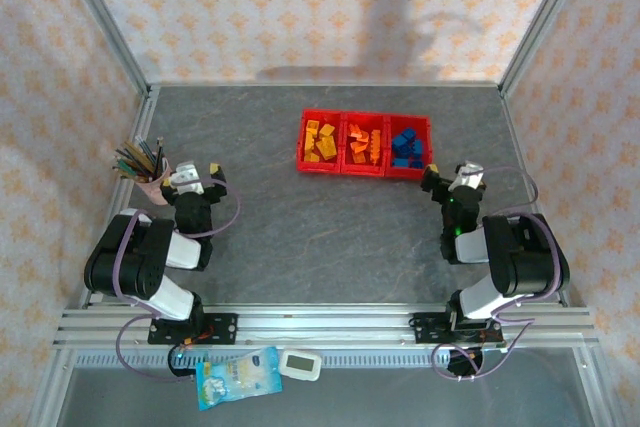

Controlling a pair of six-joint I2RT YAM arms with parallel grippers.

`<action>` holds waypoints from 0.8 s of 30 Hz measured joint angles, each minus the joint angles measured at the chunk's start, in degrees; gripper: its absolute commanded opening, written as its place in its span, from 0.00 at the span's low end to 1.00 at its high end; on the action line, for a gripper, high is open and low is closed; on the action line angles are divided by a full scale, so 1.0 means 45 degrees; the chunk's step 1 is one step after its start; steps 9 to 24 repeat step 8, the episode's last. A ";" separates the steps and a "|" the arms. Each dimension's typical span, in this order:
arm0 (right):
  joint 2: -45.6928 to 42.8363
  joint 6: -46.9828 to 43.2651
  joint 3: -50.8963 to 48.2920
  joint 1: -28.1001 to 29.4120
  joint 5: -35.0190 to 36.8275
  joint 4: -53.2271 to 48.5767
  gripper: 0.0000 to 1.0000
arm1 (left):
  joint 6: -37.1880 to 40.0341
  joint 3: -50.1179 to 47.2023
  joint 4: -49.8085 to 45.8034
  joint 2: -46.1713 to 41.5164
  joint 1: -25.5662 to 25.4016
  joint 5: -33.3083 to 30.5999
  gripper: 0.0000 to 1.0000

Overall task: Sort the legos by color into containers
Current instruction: Reset both arms

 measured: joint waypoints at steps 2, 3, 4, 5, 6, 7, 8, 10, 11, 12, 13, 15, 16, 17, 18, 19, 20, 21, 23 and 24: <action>0.0000 -0.0049 0.0000 0.0000 -0.0034 0.0005 1.00 | -0.0034 0.0000 0.0058 0.0000 0.0000 -0.0078 1.00; 0.0000 -0.0073 0.0000 0.0000 -0.0063 0.0010 1.00 | -0.0039 0.0000 0.0073 0.0000 0.0000 -0.0107 1.00; 0.0000 -0.0092 0.0005 0.0000 -0.0097 0.0015 1.00 | -0.0039 0.0000 0.0073 0.0000 0.0000 -0.0131 1.00; 0.0000 -0.0112 0.0015 0.0000 -0.0112 0.0015 1.00 | -0.0039 0.0000 0.0073 0.0000 0.0000 -0.0175 1.00; 0.0000 -0.0117 0.0024 0.0000 -0.0151 0.0015 1.00 | -0.0039 0.0000 0.0073 0.0000 0.0000 -0.0219 1.00; 0.0000 -0.0117 0.0034 0.0000 -0.0165 0.0024 1.00 | -0.0039 0.0000 0.0073 0.0000 0.0000 -0.0262 1.00; 0.0000 -0.0117 0.0034 0.0000 -0.0204 0.0029 1.00 | -0.0039 0.0000 0.0078 0.0000 0.0000 -0.0277 1.00; 0.0000 -0.0117 0.0034 0.0000 -0.0204 0.0029 1.00 | -0.0039 0.0000 0.0078 0.0000 0.0000 -0.0277 1.00; 0.0000 -0.0117 0.0034 0.0000 -0.0204 0.0029 1.00 | -0.0039 0.0000 0.0078 0.0000 0.0000 -0.0277 1.00; 0.0000 -0.0117 0.0034 0.0000 -0.0204 0.0029 1.00 | -0.0039 0.0000 0.0078 0.0000 0.0000 -0.0277 1.00; 0.0000 -0.0117 0.0034 0.0000 -0.0204 0.0029 1.00 | -0.0039 0.0000 0.0078 0.0000 0.0000 -0.0277 1.00; 0.0000 -0.0117 0.0034 0.0000 -0.0204 0.0029 1.00 | -0.0039 0.0000 0.0078 0.0000 0.0000 -0.0277 1.00; 0.0000 -0.0117 0.0034 0.0000 -0.0204 0.0029 1.00 | -0.0039 0.0000 0.0078 0.0000 0.0000 -0.0277 1.00; 0.0000 -0.0117 0.0034 0.0000 -0.0204 0.0029 1.00 | -0.0039 0.0000 0.0078 0.0000 0.0000 -0.0277 1.00; 0.0000 -0.0117 0.0034 0.0000 -0.0204 0.0029 1.00 | -0.0039 0.0000 0.0078 0.0000 0.0000 -0.0277 1.00; 0.0000 -0.0117 0.0034 0.0000 -0.0204 0.0029 1.00 | -0.0039 0.0000 0.0078 0.0000 0.0000 -0.0277 1.00; 0.0000 -0.0117 0.0034 0.0000 -0.0204 0.0029 1.00 | -0.0039 0.0000 0.0078 0.0000 0.0000 -0.0277 1.00; 0.0000 -0.0117 0.0034 0.0000 -0.0204 0.0029 1.00 | -0.0039 0.0000 0.0078 0.0000 0.0000 -0.0277 1.00; 0.0000 -0.0117 0.0034 0.0000 -0.0204 0.0029 1.00 | -0.0039 0.0000 0.0078 0.0000 0.0000 -0.0277 1.00; 0.0000 -0.0117 0.0034 0.0000 -0.0204 0.0029 1.00 | -0.0039 0.0000 0.0078 0.0000 0.0000 -0.0277 1.00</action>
